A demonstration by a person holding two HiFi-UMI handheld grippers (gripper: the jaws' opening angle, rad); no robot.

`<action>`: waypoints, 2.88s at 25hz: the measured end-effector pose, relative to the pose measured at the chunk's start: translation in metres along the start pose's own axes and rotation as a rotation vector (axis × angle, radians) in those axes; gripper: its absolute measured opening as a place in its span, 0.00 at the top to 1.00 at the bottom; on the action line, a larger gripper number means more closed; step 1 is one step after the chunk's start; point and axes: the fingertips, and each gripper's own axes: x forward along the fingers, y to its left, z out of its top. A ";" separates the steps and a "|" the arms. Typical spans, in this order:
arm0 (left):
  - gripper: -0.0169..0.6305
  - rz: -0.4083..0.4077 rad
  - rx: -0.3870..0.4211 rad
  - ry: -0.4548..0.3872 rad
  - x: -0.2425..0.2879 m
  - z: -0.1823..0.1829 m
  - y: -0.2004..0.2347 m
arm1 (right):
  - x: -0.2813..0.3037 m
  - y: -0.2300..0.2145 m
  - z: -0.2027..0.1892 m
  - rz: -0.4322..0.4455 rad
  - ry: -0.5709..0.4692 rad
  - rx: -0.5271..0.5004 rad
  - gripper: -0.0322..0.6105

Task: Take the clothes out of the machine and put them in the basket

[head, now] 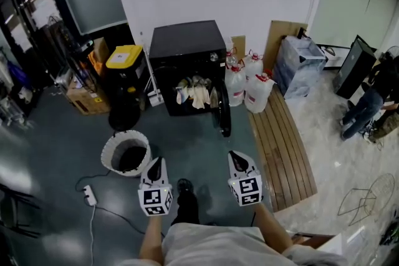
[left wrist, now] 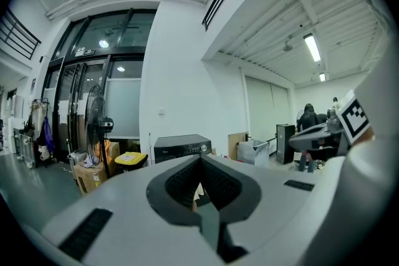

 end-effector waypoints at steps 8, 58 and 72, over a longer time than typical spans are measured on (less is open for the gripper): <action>0.95 -0.041 -0.014 -0.004 0.096 0.004 0.048 | 0.095 -0.008 0.019 -0.012 0.021 -0.024 0.91; 0.95 0.056 -0.152 0.287 0.570 -0.118 0.208 | 0.650 -0.132 -0.066 0.219 0.284 -0.002 0.91; 0.95 0.012 -0.173 0.332 0.635 -0.264 0.253 | 0.760 -0.126 -0.213 0.068 0.341 0.040 0.91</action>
